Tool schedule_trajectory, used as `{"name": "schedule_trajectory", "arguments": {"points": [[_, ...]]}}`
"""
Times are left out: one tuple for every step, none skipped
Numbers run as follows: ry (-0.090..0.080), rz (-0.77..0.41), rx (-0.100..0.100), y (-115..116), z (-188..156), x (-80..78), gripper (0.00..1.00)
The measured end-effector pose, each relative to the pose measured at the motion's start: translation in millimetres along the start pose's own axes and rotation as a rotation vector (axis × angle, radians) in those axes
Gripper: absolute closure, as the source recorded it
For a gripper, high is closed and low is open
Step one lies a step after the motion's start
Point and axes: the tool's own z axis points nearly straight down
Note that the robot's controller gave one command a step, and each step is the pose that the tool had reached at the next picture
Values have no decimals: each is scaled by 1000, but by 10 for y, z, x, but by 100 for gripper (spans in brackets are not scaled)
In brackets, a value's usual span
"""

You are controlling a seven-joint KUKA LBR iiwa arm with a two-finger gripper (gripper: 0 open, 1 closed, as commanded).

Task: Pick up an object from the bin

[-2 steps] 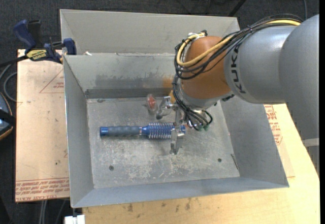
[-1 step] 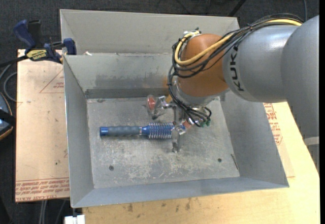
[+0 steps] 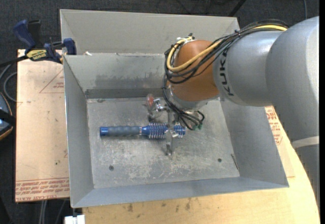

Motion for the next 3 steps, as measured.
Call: {"name": "schedule_trajectory", "arguments": {"points": [[4, 0, 0, -4, -27, -22, 0], [-7, 1, 1, -1, -43, -48, 100], [3, 1, 1, 1, -585, -71, 100]]}}
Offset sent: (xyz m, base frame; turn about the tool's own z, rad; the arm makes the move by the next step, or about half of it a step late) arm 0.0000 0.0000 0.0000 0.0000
